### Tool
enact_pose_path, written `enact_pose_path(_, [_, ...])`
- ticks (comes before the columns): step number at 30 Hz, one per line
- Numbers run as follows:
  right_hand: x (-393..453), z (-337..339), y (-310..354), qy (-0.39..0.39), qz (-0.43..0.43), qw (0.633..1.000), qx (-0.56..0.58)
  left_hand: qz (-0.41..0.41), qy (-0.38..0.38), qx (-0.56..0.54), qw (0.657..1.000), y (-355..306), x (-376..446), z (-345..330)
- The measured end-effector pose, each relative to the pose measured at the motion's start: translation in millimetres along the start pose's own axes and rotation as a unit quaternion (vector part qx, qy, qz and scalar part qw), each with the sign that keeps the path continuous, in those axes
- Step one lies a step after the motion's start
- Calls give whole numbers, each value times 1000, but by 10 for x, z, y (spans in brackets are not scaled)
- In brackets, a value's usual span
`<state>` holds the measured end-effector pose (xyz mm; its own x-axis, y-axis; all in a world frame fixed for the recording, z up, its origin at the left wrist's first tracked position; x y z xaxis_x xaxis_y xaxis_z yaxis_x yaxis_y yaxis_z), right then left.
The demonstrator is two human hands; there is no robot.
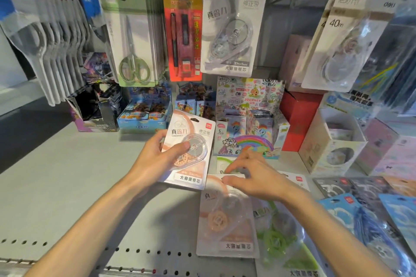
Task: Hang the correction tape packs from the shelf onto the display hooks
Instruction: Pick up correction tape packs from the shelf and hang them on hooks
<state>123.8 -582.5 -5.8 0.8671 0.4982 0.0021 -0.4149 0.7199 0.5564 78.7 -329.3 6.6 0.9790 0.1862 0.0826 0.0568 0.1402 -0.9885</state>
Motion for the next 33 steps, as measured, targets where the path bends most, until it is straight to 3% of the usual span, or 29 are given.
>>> enact_pose_path(5, [91, -11, 12, 12, -3, 998, 69, 8, -5, -8, 1000, 27, -23, 64])
enact_pose_path(9, [107, 132, 41, -35, 6, 968, 247, 7, -23, -6, 1000, 43, -16, 160])
enact_pose_path(14, [141, 338, 83, -98, -1, 934, 344, 5, -41, -8, 999, 12, 15, 223])
enact_pose_path(23, [218, 442, 316, -199, -10, 885, 421, -5, 51, -12, 999, -116, -128, -114])
enact_pose_path(28, [180, 436, 463, -260, -19, 873, 413, -33, 49, -12, 998, -251, -193, -179])
enact_pose_path(30, [110, 467, 497, -257, -23, 874, 411, -48, 26, -16, 998, -297, -247, -173])
enact_pose_path(33, [-59, 468, 531, -180, -16, 881, 437, -63, -15, -32, 997, -364, -333, -136])
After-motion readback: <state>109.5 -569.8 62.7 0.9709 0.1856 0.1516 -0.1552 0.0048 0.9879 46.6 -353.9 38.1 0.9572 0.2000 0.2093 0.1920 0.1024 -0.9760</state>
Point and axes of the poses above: each hand's wrist, its own x-axis towards the middle knuckle, its own z-axis out of the back of the hand, y = z × x, the point moved 2 cm from there along x, towards the middle knuckle, and after that the axes turned 6 degrees about x, right-handed, at the moved point
